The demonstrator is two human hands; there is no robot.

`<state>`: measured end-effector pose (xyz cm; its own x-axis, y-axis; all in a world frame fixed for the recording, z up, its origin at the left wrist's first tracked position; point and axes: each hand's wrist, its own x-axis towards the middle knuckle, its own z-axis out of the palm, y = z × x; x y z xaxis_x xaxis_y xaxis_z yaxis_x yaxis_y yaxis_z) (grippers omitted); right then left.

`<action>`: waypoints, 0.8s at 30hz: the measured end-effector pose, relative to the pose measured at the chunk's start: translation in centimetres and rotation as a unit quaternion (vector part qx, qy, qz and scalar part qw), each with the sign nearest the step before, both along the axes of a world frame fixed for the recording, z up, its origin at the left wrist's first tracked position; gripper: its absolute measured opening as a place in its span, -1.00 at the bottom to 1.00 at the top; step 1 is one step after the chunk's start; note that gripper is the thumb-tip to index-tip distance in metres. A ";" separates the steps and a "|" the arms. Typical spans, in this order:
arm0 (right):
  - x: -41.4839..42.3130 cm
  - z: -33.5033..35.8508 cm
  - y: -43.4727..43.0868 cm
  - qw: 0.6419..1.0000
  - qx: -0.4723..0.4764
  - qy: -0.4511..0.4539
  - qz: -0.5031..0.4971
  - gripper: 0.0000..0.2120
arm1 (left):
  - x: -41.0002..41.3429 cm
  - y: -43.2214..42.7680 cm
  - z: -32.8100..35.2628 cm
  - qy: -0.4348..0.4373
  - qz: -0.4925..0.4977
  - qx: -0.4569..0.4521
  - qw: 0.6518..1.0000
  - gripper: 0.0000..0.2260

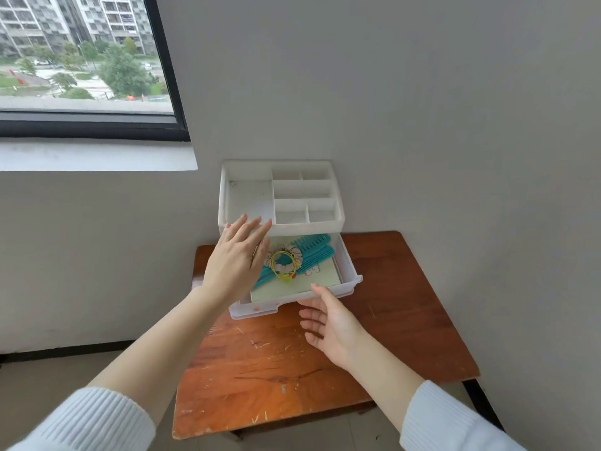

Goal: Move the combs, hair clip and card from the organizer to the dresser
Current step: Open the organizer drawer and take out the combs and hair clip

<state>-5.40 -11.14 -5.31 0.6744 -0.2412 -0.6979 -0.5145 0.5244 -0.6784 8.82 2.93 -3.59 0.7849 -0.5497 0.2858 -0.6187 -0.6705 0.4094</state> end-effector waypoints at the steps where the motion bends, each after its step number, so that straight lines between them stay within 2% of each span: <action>1: -0.1 0.3 -0.2 1.000 -0.008 0.005 0.018 -0.56 | -0.2 -0.1 0.0 -0.001 0.001 0.003 1.000 -0.59; 4: -0.3 2.2 -1.2 0.988 -0.085 0.020 0.128 -0.55 | -1.0 0.1 0.2 -0.029 -0.004 -0.004 1.000 -0.61; 7: 0.6 4.2 -2.2 0.934 -0.276 -0.046 0.223 -0.74 | -1.9 0.9 0.3 -0.046 -0.009 0.008 0.999 -0.66; 9: 2.5 5.0 -2.3 0.879 -0.405 -0.109 0.224 -0.88 | -2.4 1.0 0.3 0.005 -0.005 0.051 0.999 -0.62; 10: 3.7 5.3 -2.2 0.840 -0.470 -0.131 0.236 -0.89 | -2.5 0.7 0.4 0.034 -0.002 0.085 0.996 -0.59; 12: 6.1 5.2 -1.9 0.753 -0.571 -0.135 0.299 -0.72 | -2.6 -0.1 0.7 0.073 0.004 0.159 0.985 -0.60; 13: 7.0 4.9 -1.8 0.725 -0.590 -0.119 0.334 -0.64 | -2.6 -0.5 0.9 0.085 0.007 0.184 0.979 -0.64; 15: 8.2 4.0 -1.7 0.711 -0.586 -0.082 0.379 -0.55 | -2.4 -1.2 1.2 0.102 0.021 0.213 0.971 -0.71; 18: 8.9 2.7 -1.5 0.704 -0.588 -0.069 0.393 -0.55 | -1.9 -1.8 1.3 0.114 0.041 0.235 0.964 -0.72; 20: 9.0 2.1 -1.4 0.689 -0.607 -0.080 0.388 -0.68 | -1.6 -2.2 1.3 0.115 0.046 0.244 0.962 -0.71; 22: 9.0 1.9 -1.5 0.692 -0.612 -0.089 0.373 -0.84 | -1.2 -2.7 1.3 0.122 0.049 0.252 0.959 -0.72; 24: 9.0 1.9 -1.7 0.692 -0.614 -0.091 0.370 -0.91 | -0.9 -3.0 1.4 0.132 0.048 0.264 0.954 -0.72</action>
